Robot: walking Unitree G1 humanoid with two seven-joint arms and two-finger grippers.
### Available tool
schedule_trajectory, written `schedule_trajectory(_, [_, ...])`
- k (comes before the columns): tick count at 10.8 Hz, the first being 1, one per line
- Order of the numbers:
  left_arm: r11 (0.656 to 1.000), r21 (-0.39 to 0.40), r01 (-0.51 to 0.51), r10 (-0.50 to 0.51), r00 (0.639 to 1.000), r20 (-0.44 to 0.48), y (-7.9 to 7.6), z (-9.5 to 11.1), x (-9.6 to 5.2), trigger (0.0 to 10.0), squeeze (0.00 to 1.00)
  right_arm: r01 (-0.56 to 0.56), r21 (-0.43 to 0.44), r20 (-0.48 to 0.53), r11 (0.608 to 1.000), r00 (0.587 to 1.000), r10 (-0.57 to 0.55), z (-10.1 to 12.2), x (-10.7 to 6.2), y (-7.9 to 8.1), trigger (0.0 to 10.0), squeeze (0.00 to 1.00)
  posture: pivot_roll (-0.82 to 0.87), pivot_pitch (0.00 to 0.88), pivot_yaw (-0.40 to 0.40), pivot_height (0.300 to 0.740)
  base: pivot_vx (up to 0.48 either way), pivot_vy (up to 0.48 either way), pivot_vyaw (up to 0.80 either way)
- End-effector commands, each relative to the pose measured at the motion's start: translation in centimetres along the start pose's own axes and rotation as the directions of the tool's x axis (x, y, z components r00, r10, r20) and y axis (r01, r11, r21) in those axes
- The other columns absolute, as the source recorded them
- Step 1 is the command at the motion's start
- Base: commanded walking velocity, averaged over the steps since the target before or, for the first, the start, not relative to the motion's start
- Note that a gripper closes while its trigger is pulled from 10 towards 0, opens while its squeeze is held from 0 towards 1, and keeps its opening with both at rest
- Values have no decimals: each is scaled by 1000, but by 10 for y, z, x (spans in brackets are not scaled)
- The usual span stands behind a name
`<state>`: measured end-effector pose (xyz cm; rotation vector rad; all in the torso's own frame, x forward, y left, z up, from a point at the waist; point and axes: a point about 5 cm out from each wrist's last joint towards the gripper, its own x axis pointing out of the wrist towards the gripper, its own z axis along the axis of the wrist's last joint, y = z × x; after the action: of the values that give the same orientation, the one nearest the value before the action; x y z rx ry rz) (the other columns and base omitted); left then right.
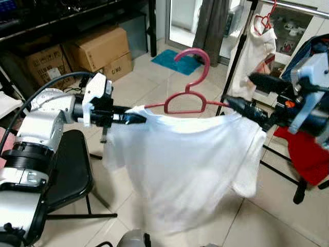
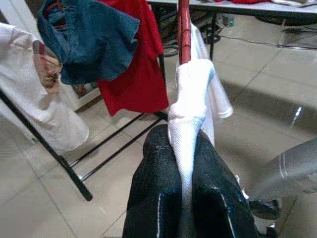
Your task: Hang hanger
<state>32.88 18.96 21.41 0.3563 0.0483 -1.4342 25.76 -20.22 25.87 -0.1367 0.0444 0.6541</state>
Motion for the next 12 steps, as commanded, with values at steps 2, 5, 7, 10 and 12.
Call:
schedule_trajectory(2, [999, 46, 14, -15, 1000, 10, -2, 6, 2, 0, 0, -61, -32, 40, 998, 997, 63, 3, -2, 11, 10000, 0, 17, 34, 48, 740, 0, 0, 0])
schedule_trajectory(5, [995, 61, 80, -78, 996, -32, -6, 4, 6, 0, 0, -275, -90, 65, 957, 958, 281, 8, 10, 30, 10000, 0, 19, 23, 45, 740, 0, 0, 0])
schedule_trajectory(7, [991, 68, 114, -111, 993, -40, -8, 6, 8, 0, 0, -396, -115, 46, 911, 914, 403, 6, 24, 43, 3098, 0, 26, 23, 39, 740, 0, 0, 0])
schedule_trajectory(10, [990, 73, 119, -117, 993, -28, -7, 10, 9, 0, 0, -486, -127, -28, 865, 873, 487, -2, 29, 52, 0, 0, 27, 23, 39, 740, 0, 0, 0])
schedule_trajectory(12, [991, 67, 113, -113, 994, -7, -5, 14, 8, 0, 0, -523, -143, -112, 840, 852, 512, -12, 25, 54, 0, 0, 23, 22, 43, 740, 0, 0, 0])
